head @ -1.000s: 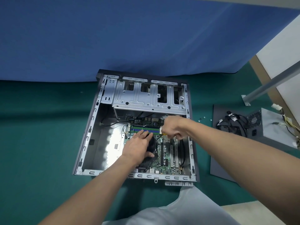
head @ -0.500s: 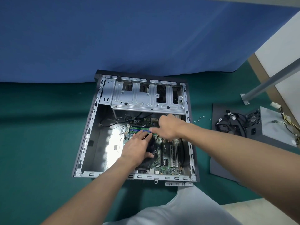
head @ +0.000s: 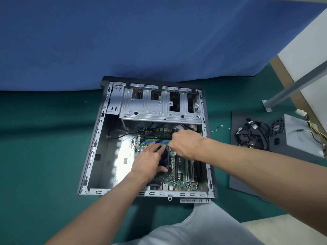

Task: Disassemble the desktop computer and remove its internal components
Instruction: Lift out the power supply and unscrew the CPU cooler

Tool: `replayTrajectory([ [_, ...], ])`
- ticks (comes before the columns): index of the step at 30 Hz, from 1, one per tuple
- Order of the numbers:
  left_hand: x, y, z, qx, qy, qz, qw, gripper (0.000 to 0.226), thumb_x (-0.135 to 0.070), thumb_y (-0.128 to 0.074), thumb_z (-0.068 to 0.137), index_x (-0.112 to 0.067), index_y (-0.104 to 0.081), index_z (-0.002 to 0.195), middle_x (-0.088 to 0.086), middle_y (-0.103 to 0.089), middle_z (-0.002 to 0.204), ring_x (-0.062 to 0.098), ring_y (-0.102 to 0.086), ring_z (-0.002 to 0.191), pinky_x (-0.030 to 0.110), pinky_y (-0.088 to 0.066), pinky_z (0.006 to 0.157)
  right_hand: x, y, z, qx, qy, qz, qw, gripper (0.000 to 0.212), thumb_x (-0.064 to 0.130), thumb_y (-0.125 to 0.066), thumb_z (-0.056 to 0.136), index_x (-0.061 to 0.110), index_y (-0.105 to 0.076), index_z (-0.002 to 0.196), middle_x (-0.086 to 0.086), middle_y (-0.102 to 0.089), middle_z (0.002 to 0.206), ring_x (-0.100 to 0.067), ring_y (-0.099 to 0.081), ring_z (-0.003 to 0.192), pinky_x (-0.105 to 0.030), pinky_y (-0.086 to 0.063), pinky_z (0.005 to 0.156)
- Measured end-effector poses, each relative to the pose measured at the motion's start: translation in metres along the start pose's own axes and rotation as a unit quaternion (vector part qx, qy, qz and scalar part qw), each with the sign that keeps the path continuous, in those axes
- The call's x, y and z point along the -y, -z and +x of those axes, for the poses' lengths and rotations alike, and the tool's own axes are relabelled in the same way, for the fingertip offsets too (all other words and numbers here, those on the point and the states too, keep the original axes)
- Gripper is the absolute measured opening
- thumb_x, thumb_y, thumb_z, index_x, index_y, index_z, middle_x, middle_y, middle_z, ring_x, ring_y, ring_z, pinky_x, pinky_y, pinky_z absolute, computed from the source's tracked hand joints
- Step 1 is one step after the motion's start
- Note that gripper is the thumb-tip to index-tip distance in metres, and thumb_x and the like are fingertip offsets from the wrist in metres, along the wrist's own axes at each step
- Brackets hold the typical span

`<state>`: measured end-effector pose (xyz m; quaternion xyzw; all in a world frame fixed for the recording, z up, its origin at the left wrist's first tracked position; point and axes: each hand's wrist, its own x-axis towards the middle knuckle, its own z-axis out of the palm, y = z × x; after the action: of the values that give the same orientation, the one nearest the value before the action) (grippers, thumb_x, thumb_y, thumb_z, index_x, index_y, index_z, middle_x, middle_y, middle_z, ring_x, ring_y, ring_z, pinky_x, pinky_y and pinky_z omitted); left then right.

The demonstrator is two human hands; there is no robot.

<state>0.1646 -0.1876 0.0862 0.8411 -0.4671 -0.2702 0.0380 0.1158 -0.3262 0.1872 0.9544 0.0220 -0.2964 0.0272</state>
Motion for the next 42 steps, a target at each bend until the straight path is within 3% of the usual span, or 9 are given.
replayTrajectory([
  [6, -0.001, 0.002, -0.002, -0.008, -0.003, -0.008, 1.000, 0.086, -0.051, -0.063, 0.085, -0.023, -0.020, 0.154, -0.001, -0.018, 0.160, 0.020, -0.013, 0.148, 0.035, -0.021, 0.117, -0.004, 0.000, 0.008, 0.012, -0.093, 0.229, 0.969, 0.050, 0.045, -0.060, 0.089, 0.009, -0.045, 0.059, -0.008, -0.051, 0.061, -0.026, -0.061, 0.072, -0.029, -0.044, 0.058],
  [11, 0.000, 0.001, -0.001, -0.002, -0.001, -0.009, 1.000, 0.090, -0.052, -0.062, 0.086, -0.021, -0.014, 0.155, -0.001, -0.015, 0.161, 0.019, -0.008, 0.149, 0.034, -0.017, 0.118, -0.013, 0.000, 0.012, 0.127, -0.301, 0.510, 0.796, 0.022, 0.020, -0.038, 0.101, 0.003, -0.051, 0.105, -0.006, -0.050, 0.055, -0.011, -0.039, 0.033, -0.019, -0.029, 0.037],
  [19, 0.000, -0.001, 0.000, -0.004, 0.001, -0.009, 1.000, 0.090, -0.052, -0.062, 0.085, -0.021, -0.014, 0.155, 0.000, -0.016, 0.161, 0.019, -0.008, 0.149, 0.034, -0.018, 0.119, -0.010, -0.001, 0.006, 0.043, -0.106, 0.137, 0.984, 0.029, 0.012, -0.051, 0.092, 0.008, -0.046, 0.064, -0.011, -0.056, 0.081, -0.027, -0.059, 0.076, -0.030, -0.046, 0.064],
  [23, -0.001, -0.001, -0.001, -0.005, 0.002, -0.004, 1.000, 0.090, -0.053, -0.061, 0.085, -0.022, -0.013, 0.155, 0.000, -0.017, 0.161, 0.020, -0.010, 0.149, 0.035, -0.020, 0.118, -0.009, -0.002, -0.001, 0.021, 0.028, -0.062, 0.998, 0.019, 0.008, -0.042, 0.095, 0.005, -0.060, 0.087, -0.013, -0.060, 0.082, -0.033, -0.062, 0.079, -0.033, -0.037, 0.056],
  [26, 0.000, 0.000, -0.001, -0.005, 0.001, -0.006, 1.000, 0.090, -0.053, -0.062, 0.085, -0.022, -0.014, 0.155, -0.001, -0.017, 0.161, 0.019, -0.010, 0.149, 0.034, -0.019, 0.118, -0.009, -0.004, 0.003, 0.023, -0.035, 0.078, 0.996, 0.026, 0.019, -0.053, 0.093, 0.006, -0.049, 0.071, -0.011, -0.052, 0.073, -0.033, -0.063, 0.082, -0.031, -0.040, 0.059],
  [32, 0.001, -0.001, 0.000, -0.005, 0.001, -0.010, 1.000, 0.091, -0.053, -0.062, 0.085, -0.022, -0.012, 0.155, -0.001, -0.016, 0.161, 0.019, -0.009, 0.149, 0.034, -0.019, 0.119, -0.009, -0.006, 0.018, 0.156, -0.361, 0.555, 0.733, 0.017, 0.016, -0.036, 0.100, 0.003, -0.047, 0.100, -0.009, -0.056, 0.074, -0.010, -0.036, 0.042, -0.019, -0.030, 0.036],
  [35, 0.001, -0.002, 0.000, -0.007, 0.002, -0.009, 1.000, 0.091, -0.053, -0.062, 0.085, -0.022, -0.013, 0.155, 0.000, -0.017, 0.161, 0.019, -0.009, 0.149, 0.035, -0.018, 0.119, -0.009, -0.004, 0.019, 0.159, -0.314, 0.476, 0.806, 0.029, 0.011, -0.037, 0.099, -0.001, -0.047, 0.123, -0.013, -0.060, 0.103, -0.017, -0.051, 0.063, -0.025, -0.046, 0.052],
  [39, 0.000, -0.002, 0.000, -0.012, -0.001, -0.005, 1.000, 0.091, -0.053, -0.061, 0.084, -0.022, -0.013, 0.155, 0.001, -0.017, 0.161, 0.019, -0.011, 0.149, 0.034, -0.018, 0.118, -0.007, -0.003, 0.009, 0.082, -0.157, 0.181, 0.967, 0.012, 0.007, -0.046, 0.090, 0.004, -0.057, 0.086, -0.008, -0.056, 0.087, -0.025, -0.054, 0.076, -0.029, -0.043, 0.063],
  [42, 0.000, -0.002, 0.000, -0.018, 0.002, -0.005, 1.000, 0.090, -0.053, -0.063, 0.084, -0.024, -0.016, 0.155, 0.000, -0.020, 0.160, 0.020, -0.013, 0.148, 0.035, -0.021, 0.117, -0.002, -0.004, 0.002, 0.028, 0.010, -0.093, 0.995, 0.019, 0.015, -0.044, 0.096, 0.008, -0.062, 0.099, -0.010, -0.064, 0.094, -0.031, -0.062, 0.086, -0.033, -0.042, 0.061],
])
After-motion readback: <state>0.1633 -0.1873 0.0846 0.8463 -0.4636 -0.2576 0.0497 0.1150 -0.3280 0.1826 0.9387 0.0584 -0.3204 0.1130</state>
